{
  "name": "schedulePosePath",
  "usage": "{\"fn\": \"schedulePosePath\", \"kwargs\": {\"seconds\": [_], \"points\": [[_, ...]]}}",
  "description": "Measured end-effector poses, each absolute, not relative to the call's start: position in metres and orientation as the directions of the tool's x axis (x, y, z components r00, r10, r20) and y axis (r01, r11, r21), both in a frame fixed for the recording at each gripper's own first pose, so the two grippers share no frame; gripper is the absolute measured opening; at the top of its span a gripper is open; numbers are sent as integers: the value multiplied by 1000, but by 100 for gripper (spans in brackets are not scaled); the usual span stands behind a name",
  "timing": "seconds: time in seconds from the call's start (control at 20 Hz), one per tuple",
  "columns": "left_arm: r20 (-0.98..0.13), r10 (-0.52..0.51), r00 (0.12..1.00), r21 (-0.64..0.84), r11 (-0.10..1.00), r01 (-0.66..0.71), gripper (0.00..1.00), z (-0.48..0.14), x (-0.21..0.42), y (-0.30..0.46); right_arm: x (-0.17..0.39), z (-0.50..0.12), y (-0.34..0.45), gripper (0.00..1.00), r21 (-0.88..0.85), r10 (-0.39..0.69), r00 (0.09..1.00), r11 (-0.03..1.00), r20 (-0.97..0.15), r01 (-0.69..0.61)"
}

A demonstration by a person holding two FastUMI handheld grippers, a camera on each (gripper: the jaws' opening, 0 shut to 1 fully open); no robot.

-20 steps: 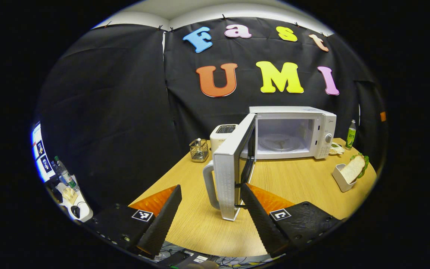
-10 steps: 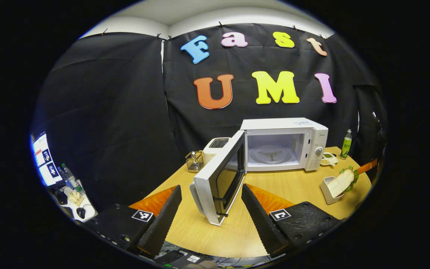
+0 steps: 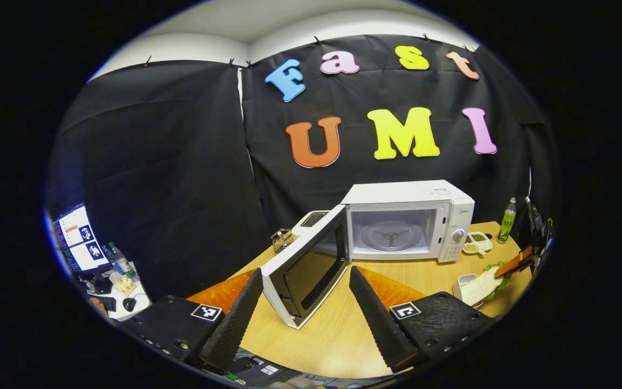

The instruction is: Open the microwave oven with the left hand, put the food in, and close the microwave oven.

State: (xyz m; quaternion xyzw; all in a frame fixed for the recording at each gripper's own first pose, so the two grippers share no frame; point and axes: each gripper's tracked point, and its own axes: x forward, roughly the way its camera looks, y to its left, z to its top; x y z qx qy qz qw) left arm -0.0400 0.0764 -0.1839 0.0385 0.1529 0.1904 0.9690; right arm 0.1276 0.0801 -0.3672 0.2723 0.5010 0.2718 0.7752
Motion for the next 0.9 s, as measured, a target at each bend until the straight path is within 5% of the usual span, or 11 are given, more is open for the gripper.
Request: {"fn": "schedulePosePath", "kwargs": {"seconds": [0.3,0.35,0.4,0.45,0.55,0.6,0.8,0.9], "points": [[-283,418,863,146,908,-393,96,-176,-50,73,130,-347,81,34,761,743,340,640,-577,-107],[-281,419,864,145,908,-393,96,-175,-50,75,130,-338,82,26,769,749,354,628,-559,-114],[-280,418,864,145,908,-392,96,-174,-51,77,132,-327,86,33,781,758,369,613,-538,-121],[-275,414,867,144,910,-389,97,-173,-50,79,132,-313,89,25,789,762,387,602,-520,-125],[-267,398,878,136,917,-375,96,-171,-46,82,135,-290,95,25,794,757,434,592,-488,-141],[-262,388,884,130,921,-366,96,-171,-44,85,138,-278,101,33,791,751,459,592,-474,-153],[-236,317,918,133,947,-293,96,-166,-32,98,149,-233,141,25,785,714,577,590,-398,-190],[-253,269,929,134,961,-242,96,-165,-24,107,163,-217,167,33,792,672,653,584,-348,-179]]}}
